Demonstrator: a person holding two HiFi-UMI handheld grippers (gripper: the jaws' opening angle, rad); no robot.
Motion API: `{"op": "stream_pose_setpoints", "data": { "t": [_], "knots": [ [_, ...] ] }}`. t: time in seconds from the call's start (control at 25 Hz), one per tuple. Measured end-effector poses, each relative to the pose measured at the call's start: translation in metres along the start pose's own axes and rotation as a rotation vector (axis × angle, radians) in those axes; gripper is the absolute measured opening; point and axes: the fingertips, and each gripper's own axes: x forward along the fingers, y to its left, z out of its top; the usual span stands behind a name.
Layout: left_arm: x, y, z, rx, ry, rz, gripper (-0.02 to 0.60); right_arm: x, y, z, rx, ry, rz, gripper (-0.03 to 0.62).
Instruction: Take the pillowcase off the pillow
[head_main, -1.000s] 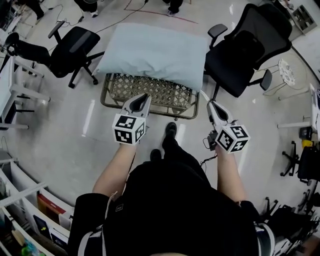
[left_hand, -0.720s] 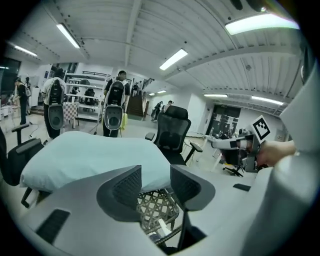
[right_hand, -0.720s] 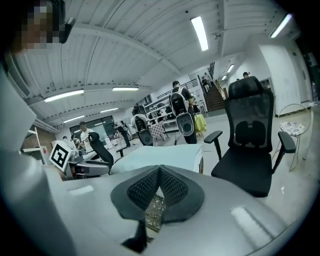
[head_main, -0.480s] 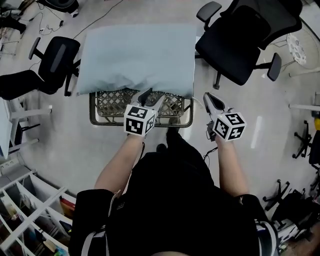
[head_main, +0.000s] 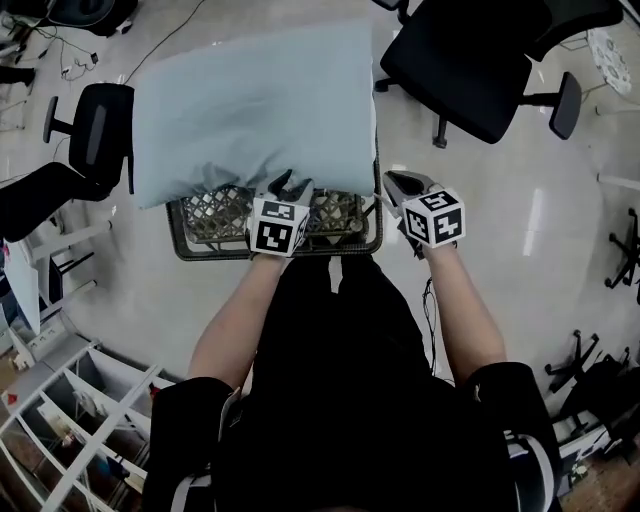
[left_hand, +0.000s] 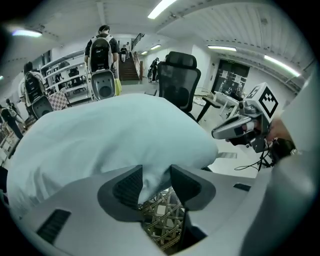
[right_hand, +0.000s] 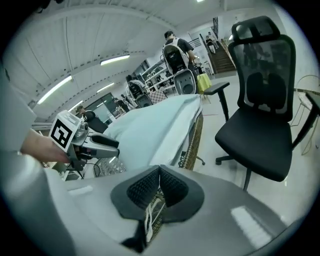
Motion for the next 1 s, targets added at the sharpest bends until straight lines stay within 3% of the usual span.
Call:
{"op": "stream_pose_setpoints", "data": {
  "t": [0.12, 0.2, 0.24, 0.68, 1.0],
  "knots": [
    [0.001, 0.007, -0.003, 0.044, 0.014, 0.016, 0.114, 0.016, 0.008, -0.011, -0.008, 0.047, 0.028, 0.017],
    [0.0, 0.013, -0.008, 0.069, 0.033, 0.018, 0.029, 0.023, 0.014, -0.016, 0.016, 0.064, 0.042, 0.14],
    [-0.001, 0.015, -0.01, 0.066, 0.041, 0.01, 0.015, 0.024, 0.014, -0.018, 0.035, 0.067, 0.044, 0.14],
    [-0.027, 0.035, -0.025, -0.006, -0.001, -0.012, 0.006, 0.021, 0.021, -0.028, 0.058, 0.153, 0.059, 0.17],
    [-0.033, 0.039, -0.03, -0.071, -0.007, -0.055, 0.006, 0.017, 0.051, -0.04, -0.038, 0.265, 0.133, 0.169]
  ]
}}
